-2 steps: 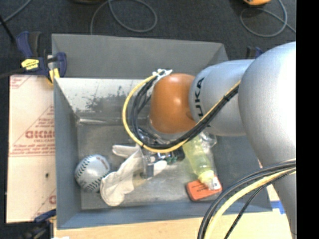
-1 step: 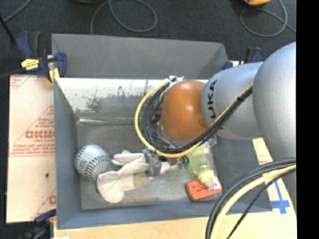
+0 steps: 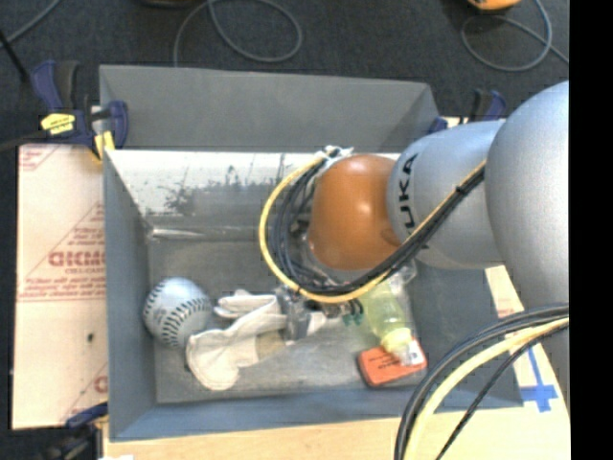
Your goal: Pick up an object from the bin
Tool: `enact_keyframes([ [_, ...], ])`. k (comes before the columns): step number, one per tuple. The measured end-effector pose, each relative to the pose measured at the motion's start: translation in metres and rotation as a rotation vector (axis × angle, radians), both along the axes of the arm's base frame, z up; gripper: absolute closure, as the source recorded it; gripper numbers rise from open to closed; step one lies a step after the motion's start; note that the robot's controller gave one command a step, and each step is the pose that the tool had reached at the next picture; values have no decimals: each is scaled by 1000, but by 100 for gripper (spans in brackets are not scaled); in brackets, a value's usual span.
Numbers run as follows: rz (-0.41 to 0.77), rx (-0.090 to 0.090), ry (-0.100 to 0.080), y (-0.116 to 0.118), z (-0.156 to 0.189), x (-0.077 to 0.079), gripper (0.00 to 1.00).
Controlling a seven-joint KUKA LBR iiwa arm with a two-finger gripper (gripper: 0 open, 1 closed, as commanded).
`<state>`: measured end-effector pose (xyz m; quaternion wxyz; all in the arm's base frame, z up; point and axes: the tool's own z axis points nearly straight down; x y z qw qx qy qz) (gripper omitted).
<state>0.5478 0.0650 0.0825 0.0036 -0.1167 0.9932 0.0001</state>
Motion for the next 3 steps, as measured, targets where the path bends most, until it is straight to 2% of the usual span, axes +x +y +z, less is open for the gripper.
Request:
enact_keyframes([
  [1, 25, 1, 2, -5, 6, 11, 100],
  [2, 55, 0, -3, 4, 4, 0, 100],
  [3, 49, 0, 9, -1, 38, -6, 100],
])
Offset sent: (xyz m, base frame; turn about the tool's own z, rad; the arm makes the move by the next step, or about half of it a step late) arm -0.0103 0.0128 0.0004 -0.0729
